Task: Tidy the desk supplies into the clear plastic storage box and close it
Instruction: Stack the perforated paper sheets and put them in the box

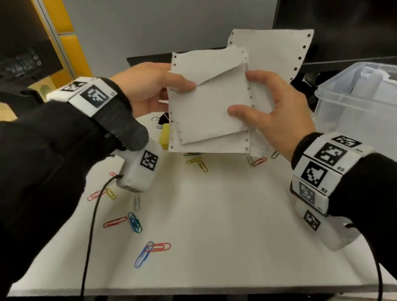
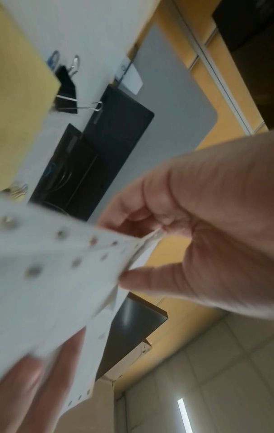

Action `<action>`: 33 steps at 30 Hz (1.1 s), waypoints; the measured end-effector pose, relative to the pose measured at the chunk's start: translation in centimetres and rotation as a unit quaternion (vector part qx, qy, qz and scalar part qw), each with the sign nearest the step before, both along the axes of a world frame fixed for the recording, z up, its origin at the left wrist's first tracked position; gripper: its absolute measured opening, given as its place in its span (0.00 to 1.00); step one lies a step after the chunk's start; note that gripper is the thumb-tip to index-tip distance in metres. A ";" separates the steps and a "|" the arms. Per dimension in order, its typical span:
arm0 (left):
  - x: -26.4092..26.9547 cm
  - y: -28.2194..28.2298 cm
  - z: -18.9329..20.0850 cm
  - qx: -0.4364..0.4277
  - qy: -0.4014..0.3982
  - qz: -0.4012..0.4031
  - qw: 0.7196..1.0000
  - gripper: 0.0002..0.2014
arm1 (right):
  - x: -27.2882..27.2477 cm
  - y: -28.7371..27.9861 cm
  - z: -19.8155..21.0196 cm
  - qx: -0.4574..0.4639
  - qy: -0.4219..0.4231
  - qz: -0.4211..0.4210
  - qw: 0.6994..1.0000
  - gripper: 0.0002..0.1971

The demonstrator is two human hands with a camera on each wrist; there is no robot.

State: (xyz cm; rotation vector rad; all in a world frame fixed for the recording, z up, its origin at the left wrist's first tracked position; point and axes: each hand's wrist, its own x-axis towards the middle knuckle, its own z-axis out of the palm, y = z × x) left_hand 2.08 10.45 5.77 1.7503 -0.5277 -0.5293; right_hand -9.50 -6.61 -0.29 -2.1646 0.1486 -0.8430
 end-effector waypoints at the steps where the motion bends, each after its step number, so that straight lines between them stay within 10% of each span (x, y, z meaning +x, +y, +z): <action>1: -0.1 -0.3 -0.4 -0.025 0.004 0.005 1.000 0.16 | 0.0 -0.1 0.0 -0.005 -0.005 -0.005 1.000 0.28; 14: 0.7 -0.9 -2.3 -0.190 0.027 0.085 0.978 0.12 | 0.5 -0.7 -0.6 -0.013 -0.042 0.010 0.999 0.22; 27: -1.0 -2.5 -3.9 -0.099 0.054 -0.034 0.993 0.22 | 0.3 1.1 -0.4 -0.007 -0.090 0.034 0.995 0.27; 33: -0.3 -1.5 -3.8 -0.161 -0.042 0.236 0.957 0.23 | 3.1 -0.7 -0.4 -0.010 -0.006 -0.056 0.998 0.34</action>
